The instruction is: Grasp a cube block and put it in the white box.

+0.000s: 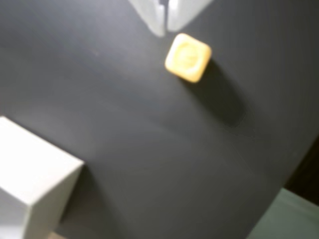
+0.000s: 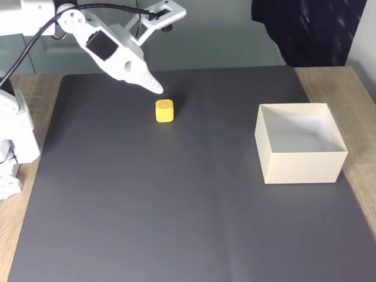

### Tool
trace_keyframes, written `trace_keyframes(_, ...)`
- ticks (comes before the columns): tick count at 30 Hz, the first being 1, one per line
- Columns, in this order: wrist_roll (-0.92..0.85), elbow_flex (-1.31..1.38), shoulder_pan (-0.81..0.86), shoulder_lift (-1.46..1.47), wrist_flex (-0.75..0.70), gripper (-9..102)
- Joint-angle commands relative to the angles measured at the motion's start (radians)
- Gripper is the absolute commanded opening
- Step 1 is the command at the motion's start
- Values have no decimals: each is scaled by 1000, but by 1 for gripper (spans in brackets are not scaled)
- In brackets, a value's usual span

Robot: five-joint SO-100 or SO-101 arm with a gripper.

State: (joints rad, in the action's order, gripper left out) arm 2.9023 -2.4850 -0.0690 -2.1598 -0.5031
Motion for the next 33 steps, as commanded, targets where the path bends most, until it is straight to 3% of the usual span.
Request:
trace_keyframes(1,-17,51,-23,26,28,0)
trace_keyframes(18,-9,71,86,106,57,1)
trace_keyframes(33,-44,80,135,152,25,26)
